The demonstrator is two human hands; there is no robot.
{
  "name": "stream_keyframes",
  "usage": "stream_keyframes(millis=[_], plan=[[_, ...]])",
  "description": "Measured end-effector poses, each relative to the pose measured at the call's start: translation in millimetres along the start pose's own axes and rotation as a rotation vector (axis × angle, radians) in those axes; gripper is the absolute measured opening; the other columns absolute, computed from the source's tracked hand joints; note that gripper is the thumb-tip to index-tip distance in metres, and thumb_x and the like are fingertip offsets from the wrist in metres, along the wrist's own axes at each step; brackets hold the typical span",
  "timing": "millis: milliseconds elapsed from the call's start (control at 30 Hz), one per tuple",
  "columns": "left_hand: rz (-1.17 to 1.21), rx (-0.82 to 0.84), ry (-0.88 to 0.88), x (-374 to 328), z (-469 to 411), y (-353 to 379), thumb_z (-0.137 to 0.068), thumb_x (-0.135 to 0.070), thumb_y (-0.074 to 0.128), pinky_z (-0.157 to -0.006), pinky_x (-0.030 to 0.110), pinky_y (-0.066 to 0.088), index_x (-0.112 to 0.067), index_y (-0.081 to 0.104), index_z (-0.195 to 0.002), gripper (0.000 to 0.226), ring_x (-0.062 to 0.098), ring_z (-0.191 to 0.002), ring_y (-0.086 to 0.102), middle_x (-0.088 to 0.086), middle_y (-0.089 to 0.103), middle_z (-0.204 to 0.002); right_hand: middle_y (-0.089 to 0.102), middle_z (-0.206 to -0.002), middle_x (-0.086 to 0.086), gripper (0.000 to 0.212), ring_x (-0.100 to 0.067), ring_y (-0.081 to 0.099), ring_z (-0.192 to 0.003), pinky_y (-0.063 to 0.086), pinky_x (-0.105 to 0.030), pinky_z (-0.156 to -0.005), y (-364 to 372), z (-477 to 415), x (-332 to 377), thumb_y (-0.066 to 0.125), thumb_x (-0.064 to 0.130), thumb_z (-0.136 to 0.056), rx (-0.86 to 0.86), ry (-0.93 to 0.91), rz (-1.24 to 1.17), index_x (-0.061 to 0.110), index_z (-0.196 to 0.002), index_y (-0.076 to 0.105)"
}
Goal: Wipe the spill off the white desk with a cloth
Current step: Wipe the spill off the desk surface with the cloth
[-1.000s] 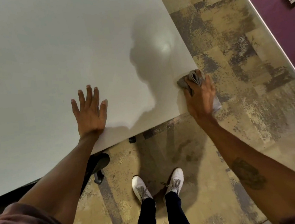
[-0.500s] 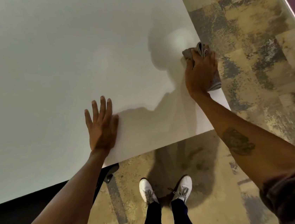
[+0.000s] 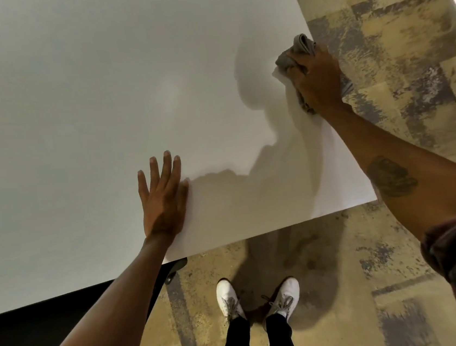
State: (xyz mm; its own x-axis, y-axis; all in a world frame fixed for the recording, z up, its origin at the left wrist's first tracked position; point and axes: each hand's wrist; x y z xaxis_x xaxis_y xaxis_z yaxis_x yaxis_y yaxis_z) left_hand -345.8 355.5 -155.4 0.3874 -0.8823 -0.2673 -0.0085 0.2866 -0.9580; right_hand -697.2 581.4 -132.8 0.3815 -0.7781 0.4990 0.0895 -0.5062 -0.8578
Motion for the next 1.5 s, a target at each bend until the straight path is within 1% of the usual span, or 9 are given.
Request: stream_keyframes(millis=[200, 533, 700, 867, 1000, 1133, 1267, 1333, 1500], plan=[[-0.007, 0.017, -0.011, -1, 0, -1, -0.109, -0.044, 0.018, -0.127, 0.056, 0.002, -0.022, 0.016, -0.163, 0.059, 0.025, -0.159, -0.002, -0.001, 0.008, -0.171, 0.059, -0.119, -0.011, 0.034, -0.028, 0.056, -0.108, 0.042, -0.03, -0.092, -3, 48, 20, 0.055, 0.045, -0.091, 0.076, -0.122, -0.021, 0.03, -0.118, 0.07], [0.049, 0.01, -0.042, -6, 3, -1, -0.108, -0.043, 0.016, -0.127, 0.055, -0.001, -0.024, 0.012, -0.163, 0.058, 0.024, -0.159, 0.0, -0.002, 0.011, -0.171, 0.059, -0.133, -0.015, 0.03, -0.034, 0.056, -0.117, 0.045, -0.039, -0.097, 17, 171, 67, 0.064, 0.015, -0.088, 0.141, -0.363, -0.027, 0.018, -0.118, 0.071], [0.032, 0.014, -0.035, -6, 4, -1, -0.109, -0.042, 0.015, -0.127, 0.056, -0.001, -0.019, 0.013, -0.163, 0.058, 0.029, -0.159, 0.002, 0.003, 0.012, -0.171, 0.054, -0.143, -0.008, 0.03, -0.028, 0.049, -0.132, 0.042, -0.041, -0.105, 22, 231, 90, 0.064, 0.016, -0.089, 0.233, -0.421, -0.195, 0.021, -0.117, 0.072], [0.078, 0.017, -0.032, -4, 6, 0, -0.111, -0.039, 0.018, -0.126, 0.054, -0.004, -0.017, 0.011, -0.163, 0.057, 0.029, -0.159, 0.003, 0.007, 0.008, -0.171, 0.059, -0.139, -0.008, 0.033, -0.03, 0.053, -0.127, 0.043, -0.043, -0.104, 23, 283, 110, 0.066, 0.011, -0.085, 0.219, -0.503, -0.205, 0.021, -0.115, 0.073], [0.194, 0.096, -0.084, -8, 8, -8, -0.102, -0.052, 0.004, -0.126, 0.053, -0.006, -0.013, 0.009, -0.163, 0.072, 0.03, -0.159, 0.0, 0.009, 0.004, -0.171, 0.059, -0.14, -0.005, 0.037, -0.026, 0.05, -0.133, 0.04, -0.045, -0.109, 18, 319, 123, 0.052, 0.025, -0.087, 0.34, -0.423, -0.173, 0.029, -0.118, 0.072], [0.511, 0.16, -0.207, -30, 23, -30, -0.108, -0.049, 0.018, -0.127, 0.054, -0.006, -0.019, 0.021, -0.161, 0.061, 0.026, -0.159, -0.001, 0.003, 0.01, -0.171, 0.056, -0.143, -0.006, 0.036, -0.025, 0.049, -0.134, 0.043, -0.044, -0.108, -4, 336, 132, 0.057, 0.02, -0.09, 0.452, -0.421, -0.255, 0.026, -0.123, 0.069], [0.475, 0.273, -0.327, -39, 30, -47, -0.11, -0.046, 0.017, -0.125, 0.052, 0.016, -0.023, 0.02, -0.162, 0.056, 0.035, -0.155, 0.019, 0.007, 0.02, -0.169, 0.051, -0.147, -0.001, 0.036, -0.021, 0.048, -0.133, 0.043, -0.038, -0.11, -35, 343, 142, 0.052, 0.02, -0.099, 0.542, -0.138, -0.343, 0.034, -0.131, 0.061], [0.556, 0.278, -0.398, -44, 37, -56, -0.109, -0.051, 0.016, -0.124, 0.049, 0.022, -0.022, 0.034, -0.157, 0.059, 0.037, -0.151, 0.03, 0.011, 0.034, -0.163, 0.059, -0.14, 0.002, 0.037, -0.021, 0.056, -0.126, 0.046, -0.035, -0.108, -50, 338, 144, 0.051, 0.016, -0.1, 0.574, -0.018, -0.487, 0.031, -0.132, 0.06], [0.621, 0.235, -0.409, -64, 54, -73, -0.108, -0.052, 0.022, -0.097, 0.035, 0.039, -0.007, 0.065, -0.126, 0.065, 0.032, -0.121, 0.057, 0.017, 0.063, -0.132, 0.061, -0.129, -0.007, 0.034, -0.008, 0.053, -0.11, 0.04, -0.003, -0.089, -78, 316, 142, 0.055, 0.011, -0.098, 0.543, 0.13, -0.584, 0.017, -0.131, 0.062]])
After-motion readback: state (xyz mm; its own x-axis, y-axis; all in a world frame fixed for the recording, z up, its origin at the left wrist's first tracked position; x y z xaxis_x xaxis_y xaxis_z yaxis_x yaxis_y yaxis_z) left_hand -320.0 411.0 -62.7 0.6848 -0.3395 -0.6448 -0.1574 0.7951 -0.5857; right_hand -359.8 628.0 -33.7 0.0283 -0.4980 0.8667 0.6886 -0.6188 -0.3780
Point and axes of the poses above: each hand's wrist, its own z-axis away from the middle knuckle, its own y-axis out of the palm, x = y × z
